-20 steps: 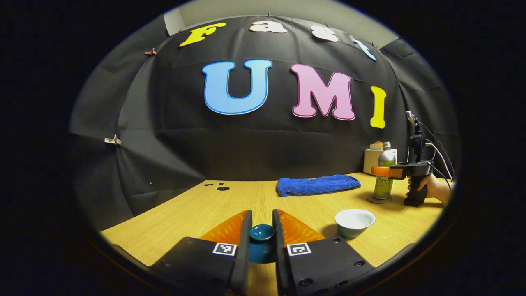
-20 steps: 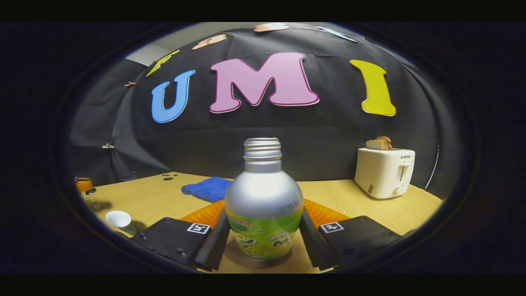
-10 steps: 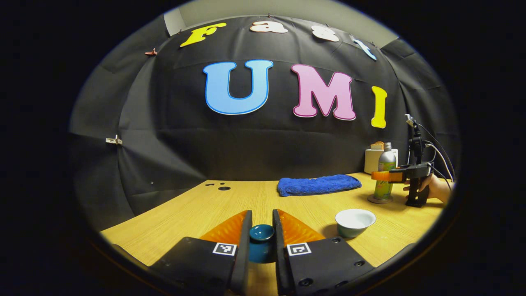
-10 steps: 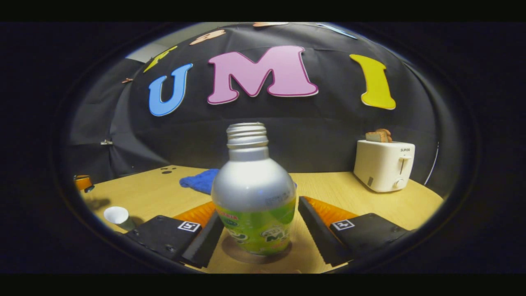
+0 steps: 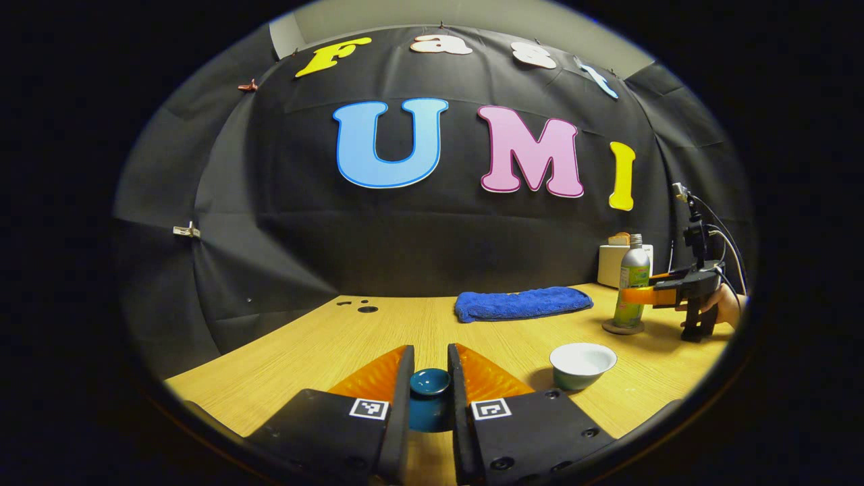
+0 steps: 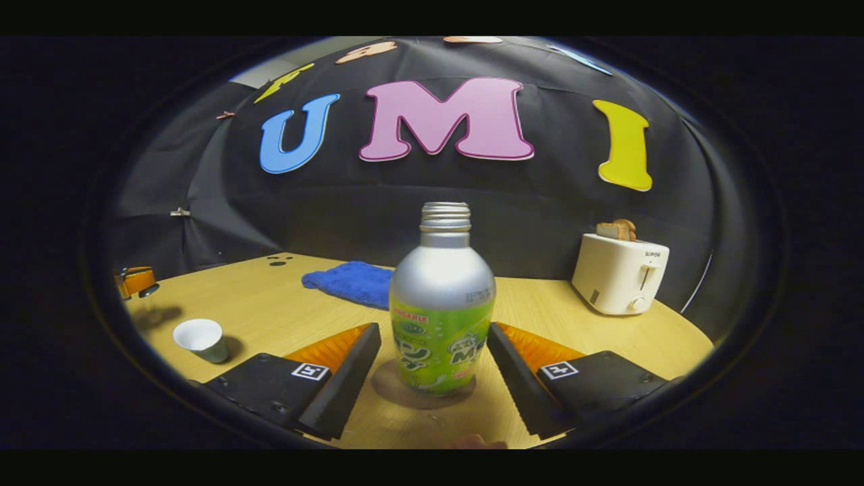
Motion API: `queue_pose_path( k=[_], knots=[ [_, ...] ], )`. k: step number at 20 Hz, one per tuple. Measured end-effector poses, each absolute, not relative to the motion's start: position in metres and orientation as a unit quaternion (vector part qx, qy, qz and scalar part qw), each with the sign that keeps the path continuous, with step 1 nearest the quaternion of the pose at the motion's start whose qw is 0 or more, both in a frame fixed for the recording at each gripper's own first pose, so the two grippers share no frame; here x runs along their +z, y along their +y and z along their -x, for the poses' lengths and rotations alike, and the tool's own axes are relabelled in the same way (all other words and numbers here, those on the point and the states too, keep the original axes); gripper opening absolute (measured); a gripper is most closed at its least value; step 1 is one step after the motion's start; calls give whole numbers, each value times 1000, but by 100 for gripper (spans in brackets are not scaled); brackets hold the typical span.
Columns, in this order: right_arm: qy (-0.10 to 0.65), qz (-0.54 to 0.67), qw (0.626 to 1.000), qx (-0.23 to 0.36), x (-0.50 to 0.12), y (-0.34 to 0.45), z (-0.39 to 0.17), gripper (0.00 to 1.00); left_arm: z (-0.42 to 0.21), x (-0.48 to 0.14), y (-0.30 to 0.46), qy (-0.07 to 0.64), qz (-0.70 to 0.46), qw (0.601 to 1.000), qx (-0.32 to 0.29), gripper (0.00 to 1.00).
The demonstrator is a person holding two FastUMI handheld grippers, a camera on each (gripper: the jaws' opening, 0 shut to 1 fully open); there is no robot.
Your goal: Open the teacup lid with one hand, grasp the water bottle and pour water into the teacup with the other hand; after pouring, place the water bottle on the coaster and then close the teacup lid.
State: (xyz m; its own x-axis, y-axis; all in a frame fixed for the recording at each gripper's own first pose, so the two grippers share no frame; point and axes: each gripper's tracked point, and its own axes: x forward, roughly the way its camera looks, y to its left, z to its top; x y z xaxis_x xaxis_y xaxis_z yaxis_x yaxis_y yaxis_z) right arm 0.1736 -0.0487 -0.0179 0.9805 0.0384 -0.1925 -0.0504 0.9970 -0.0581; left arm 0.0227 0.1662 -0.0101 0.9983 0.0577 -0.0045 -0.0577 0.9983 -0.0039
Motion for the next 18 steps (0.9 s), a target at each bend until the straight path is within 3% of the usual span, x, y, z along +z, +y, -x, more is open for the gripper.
queue_pose_path(
  k=[13, 18],
  knots=[
    [30, 26, 999, 6, 21, -53, -61, 96, -20, -10, 147, 3, -22, 1000, 10, 30],
    [21, 28, 999, 7, 22, -51, -46, 94, -26, 7, 96, -8, -15, 999, -36, 30]
  ],
)
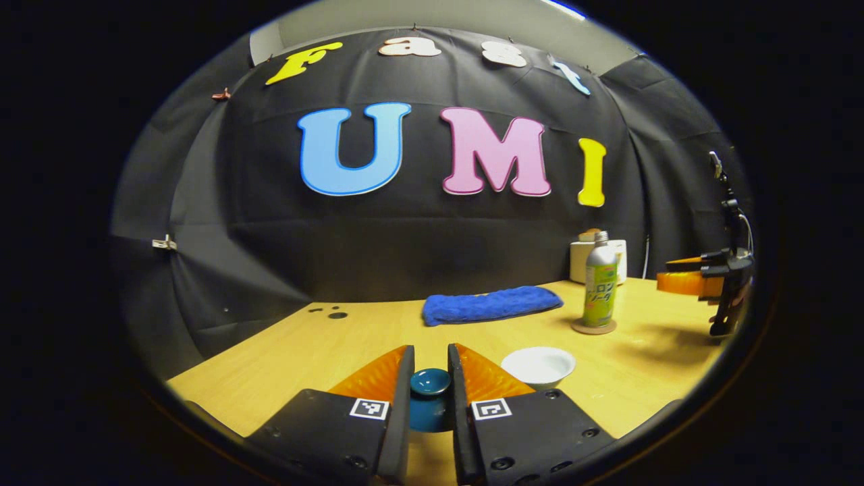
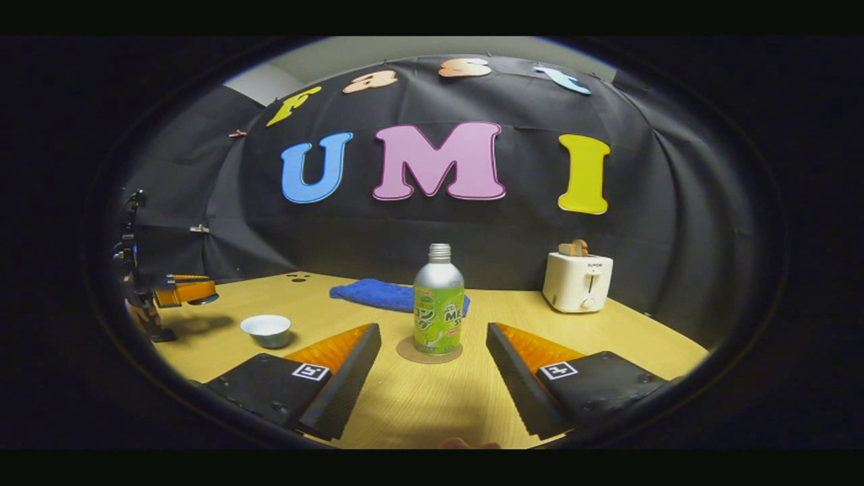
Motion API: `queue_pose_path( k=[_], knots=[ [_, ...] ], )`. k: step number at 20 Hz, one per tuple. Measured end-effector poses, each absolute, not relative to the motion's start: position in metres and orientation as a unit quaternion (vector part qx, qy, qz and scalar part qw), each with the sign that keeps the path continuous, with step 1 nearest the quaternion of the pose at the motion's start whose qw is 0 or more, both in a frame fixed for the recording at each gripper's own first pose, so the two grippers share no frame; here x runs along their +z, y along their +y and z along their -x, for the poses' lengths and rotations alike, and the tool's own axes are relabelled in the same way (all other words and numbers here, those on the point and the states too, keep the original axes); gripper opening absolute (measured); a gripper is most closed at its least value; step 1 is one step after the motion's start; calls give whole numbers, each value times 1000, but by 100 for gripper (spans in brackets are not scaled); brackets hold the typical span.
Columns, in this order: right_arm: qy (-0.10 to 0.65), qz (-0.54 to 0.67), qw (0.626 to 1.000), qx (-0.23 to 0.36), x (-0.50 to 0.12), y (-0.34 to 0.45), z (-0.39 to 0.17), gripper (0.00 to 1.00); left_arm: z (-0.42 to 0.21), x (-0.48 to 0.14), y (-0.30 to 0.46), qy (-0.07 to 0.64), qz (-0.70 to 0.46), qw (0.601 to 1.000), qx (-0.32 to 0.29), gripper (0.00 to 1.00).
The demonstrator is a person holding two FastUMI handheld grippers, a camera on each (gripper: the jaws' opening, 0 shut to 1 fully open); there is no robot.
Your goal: Open the teacup lid with one hand, grasp the water bottle and pour water into the teacup with the other hand; after pouring, place the water bottle on the coaster and then close the teacup lid.
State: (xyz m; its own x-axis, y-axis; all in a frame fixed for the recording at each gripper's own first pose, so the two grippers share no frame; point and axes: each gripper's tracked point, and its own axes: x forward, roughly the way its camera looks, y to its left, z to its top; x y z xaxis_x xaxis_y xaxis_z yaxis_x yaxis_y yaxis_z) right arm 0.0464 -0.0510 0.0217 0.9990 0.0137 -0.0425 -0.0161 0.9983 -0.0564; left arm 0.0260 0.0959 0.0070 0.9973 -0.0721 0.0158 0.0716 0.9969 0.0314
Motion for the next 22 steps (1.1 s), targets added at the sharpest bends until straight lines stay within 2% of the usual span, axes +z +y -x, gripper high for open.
queue_pose_path(
  k=[1, 3, 6, 8, 12, 17, 18, 22],
  knots=[
    [22, 27, 999, 8, 20, -50, -44, 97, -29, 14, 86, -14, -14, 999, -46, 30],
    [29, 14, 999, 15, 13, -45, -40, 94, -38, 20, 68, -15, -16, 998, -64, 30],
    [38, 1, 999, 22, 1, -41, -35, 97, -56, 16, 45, -2, -25, 996, -84, 28],
    [41, 4, 999, 16, -2, -45, -35, 97, -67, 6, 33, 15, -27, 995, -91, 30],
    [27, 2, 1000, 8, 1, -49, -34, 97, -82, -4, 14, 34, -34, 994, -97, 33],
    [5, 2, 1000, 4, 7, -50, -36, 97, -92, -18, -2, 53, -60, 992, -101, 30],
    [3, 2, 1000, 1, 7, -52, -37, 97, -94, -23, -3, 59, -66, 991, -100, 34],
    [3, 2, 1000, -4, 8, -53, -36, 97, -95, -21, -8, 59, -77, 990, -103, 30]
  ],
)
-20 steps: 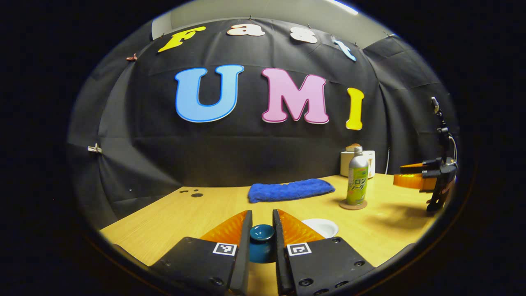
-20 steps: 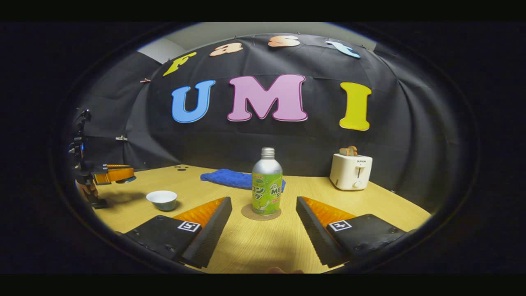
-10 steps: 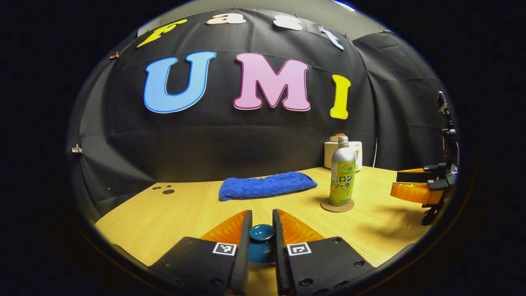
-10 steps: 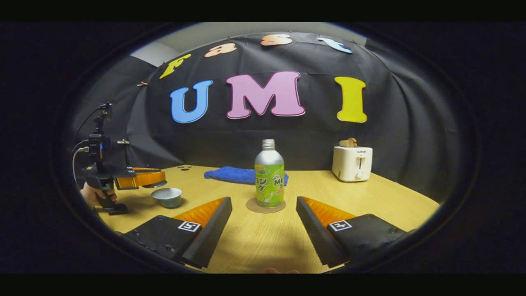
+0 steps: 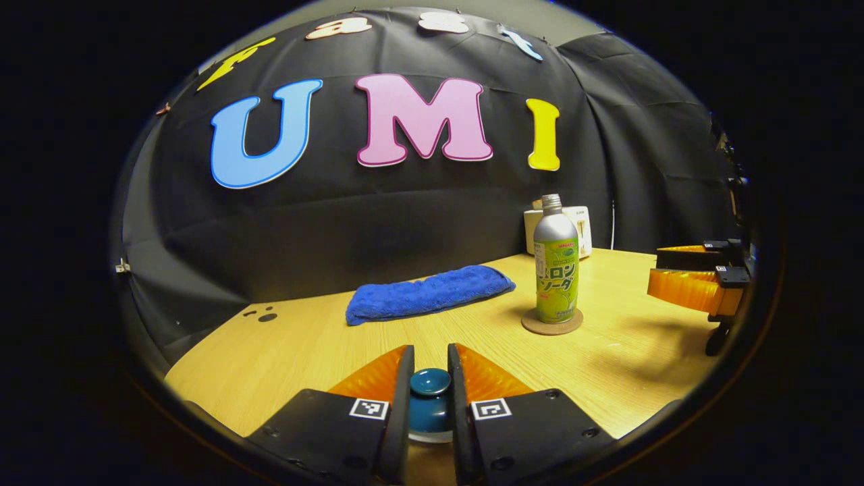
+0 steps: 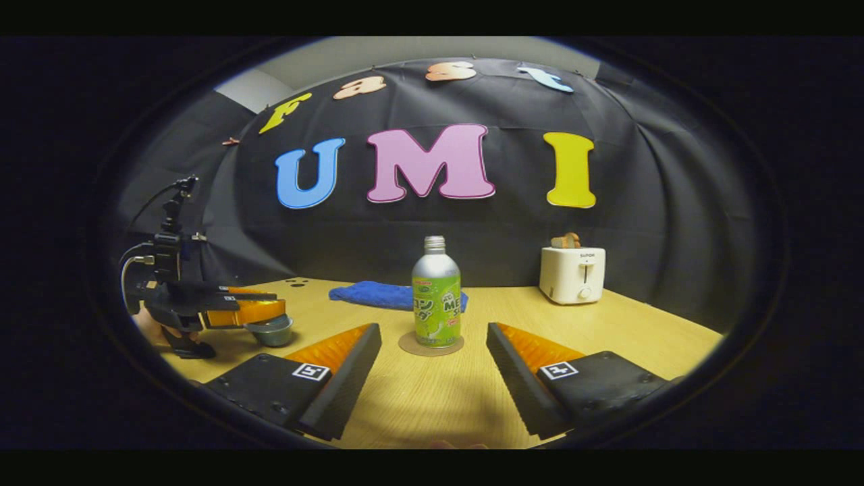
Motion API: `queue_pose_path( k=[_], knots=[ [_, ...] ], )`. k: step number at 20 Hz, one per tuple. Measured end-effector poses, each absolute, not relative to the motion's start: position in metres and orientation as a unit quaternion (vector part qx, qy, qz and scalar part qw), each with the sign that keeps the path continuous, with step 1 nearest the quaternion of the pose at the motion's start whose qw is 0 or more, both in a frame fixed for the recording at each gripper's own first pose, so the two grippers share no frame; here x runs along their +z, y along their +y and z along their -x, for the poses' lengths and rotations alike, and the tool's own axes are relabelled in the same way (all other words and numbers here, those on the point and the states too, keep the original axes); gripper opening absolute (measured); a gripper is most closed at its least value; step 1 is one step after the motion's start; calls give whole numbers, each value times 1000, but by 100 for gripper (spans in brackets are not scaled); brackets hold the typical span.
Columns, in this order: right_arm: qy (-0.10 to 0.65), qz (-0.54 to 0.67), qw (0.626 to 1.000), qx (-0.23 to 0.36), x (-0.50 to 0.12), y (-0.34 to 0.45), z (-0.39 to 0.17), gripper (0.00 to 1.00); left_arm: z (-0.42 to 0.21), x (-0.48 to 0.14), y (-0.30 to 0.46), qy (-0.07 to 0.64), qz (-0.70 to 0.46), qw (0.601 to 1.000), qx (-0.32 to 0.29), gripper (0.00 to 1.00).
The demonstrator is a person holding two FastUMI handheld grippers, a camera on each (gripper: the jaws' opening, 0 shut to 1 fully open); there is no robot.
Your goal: Open the teacup lid with one hand, grasp the water bottle and pour water into the teacup with the other hand; after pouring, place the water bottle on the coaster and then close the teacup lid.
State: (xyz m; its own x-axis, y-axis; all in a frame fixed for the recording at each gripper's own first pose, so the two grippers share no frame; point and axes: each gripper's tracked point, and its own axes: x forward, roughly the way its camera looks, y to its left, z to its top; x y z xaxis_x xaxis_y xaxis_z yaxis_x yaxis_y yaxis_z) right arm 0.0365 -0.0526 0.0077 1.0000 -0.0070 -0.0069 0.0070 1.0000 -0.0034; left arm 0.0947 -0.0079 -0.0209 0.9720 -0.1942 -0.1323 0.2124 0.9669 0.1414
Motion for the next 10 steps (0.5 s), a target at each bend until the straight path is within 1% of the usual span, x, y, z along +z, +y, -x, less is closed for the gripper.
queue_pose_path(
  k=[3, 9, 10],
  knots=[
    [3, 2, 1000, -14, 7, -57, -37, 97, -96, -23, -10, 61, -85, 989, -102, 31],
    [3, 2, 1000, -14, 8, -56, -38, 97, -97, -26, -12, 68, -97, 988, -101, 31],
    [3, 2, 1000, -14, 8, -56, -38, 97, -97, -27, -13, 73, -101, 987, -102, 34]
  ],
)
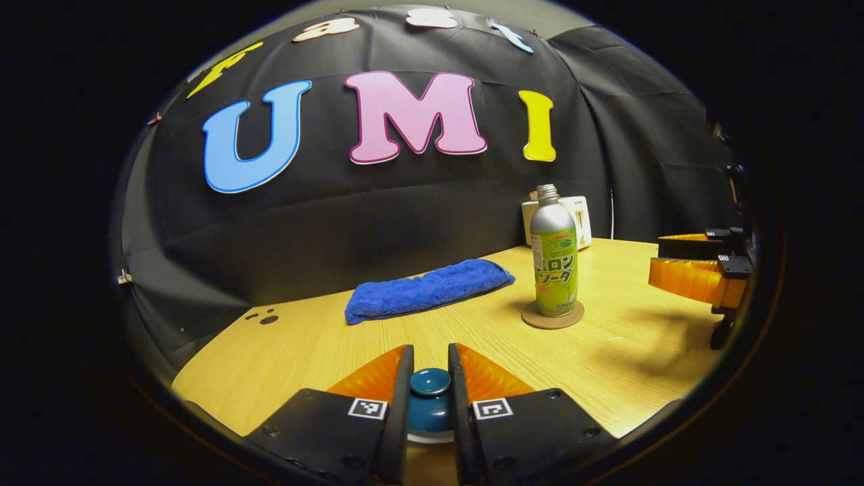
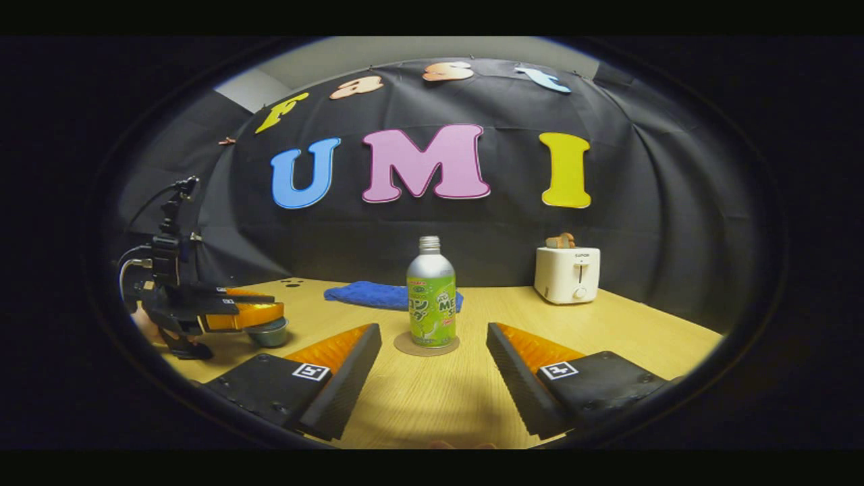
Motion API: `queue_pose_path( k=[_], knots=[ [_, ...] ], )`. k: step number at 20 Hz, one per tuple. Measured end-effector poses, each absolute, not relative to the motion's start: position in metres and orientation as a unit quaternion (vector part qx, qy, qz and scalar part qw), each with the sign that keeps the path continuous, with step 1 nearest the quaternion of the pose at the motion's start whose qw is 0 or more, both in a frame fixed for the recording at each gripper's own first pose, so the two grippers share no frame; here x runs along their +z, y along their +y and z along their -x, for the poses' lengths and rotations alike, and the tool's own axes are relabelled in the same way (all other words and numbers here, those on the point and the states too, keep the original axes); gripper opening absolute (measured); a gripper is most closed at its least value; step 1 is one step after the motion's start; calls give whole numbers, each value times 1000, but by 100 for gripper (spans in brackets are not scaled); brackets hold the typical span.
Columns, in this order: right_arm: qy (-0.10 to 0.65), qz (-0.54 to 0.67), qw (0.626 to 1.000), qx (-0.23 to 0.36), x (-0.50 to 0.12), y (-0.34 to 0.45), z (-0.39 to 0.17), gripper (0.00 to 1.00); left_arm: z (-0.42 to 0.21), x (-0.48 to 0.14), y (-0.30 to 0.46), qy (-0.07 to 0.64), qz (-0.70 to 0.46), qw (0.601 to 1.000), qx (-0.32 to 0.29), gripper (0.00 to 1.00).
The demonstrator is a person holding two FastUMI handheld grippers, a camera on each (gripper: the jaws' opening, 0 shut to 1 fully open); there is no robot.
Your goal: Open the teacup lid with one hand, grasp the water bottle and pour water into the teacup with the other hand; after pouring, place the water bottle on the coaster and then close the teacup lid.
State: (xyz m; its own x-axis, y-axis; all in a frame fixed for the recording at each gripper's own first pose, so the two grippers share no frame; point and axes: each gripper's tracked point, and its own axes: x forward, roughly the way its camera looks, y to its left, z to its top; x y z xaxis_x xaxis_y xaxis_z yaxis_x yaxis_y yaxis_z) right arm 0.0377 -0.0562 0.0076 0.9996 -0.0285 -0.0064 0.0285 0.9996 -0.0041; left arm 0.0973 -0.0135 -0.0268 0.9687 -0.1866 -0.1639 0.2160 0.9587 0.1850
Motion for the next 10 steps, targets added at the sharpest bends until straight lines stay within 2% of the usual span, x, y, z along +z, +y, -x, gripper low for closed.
queue_pose_path(
  k=[7, 10],
  knots=[
    [3, 2, 1000, -14, 8, -56, -37, 97, -98, -28, -10, 80, -113, 987, -84, 35],
    [3, 2, 1000, -14, 7, -56, -38, 97, -96, -25, -6, 73, -107, 989, -77, 42]
  ],
)
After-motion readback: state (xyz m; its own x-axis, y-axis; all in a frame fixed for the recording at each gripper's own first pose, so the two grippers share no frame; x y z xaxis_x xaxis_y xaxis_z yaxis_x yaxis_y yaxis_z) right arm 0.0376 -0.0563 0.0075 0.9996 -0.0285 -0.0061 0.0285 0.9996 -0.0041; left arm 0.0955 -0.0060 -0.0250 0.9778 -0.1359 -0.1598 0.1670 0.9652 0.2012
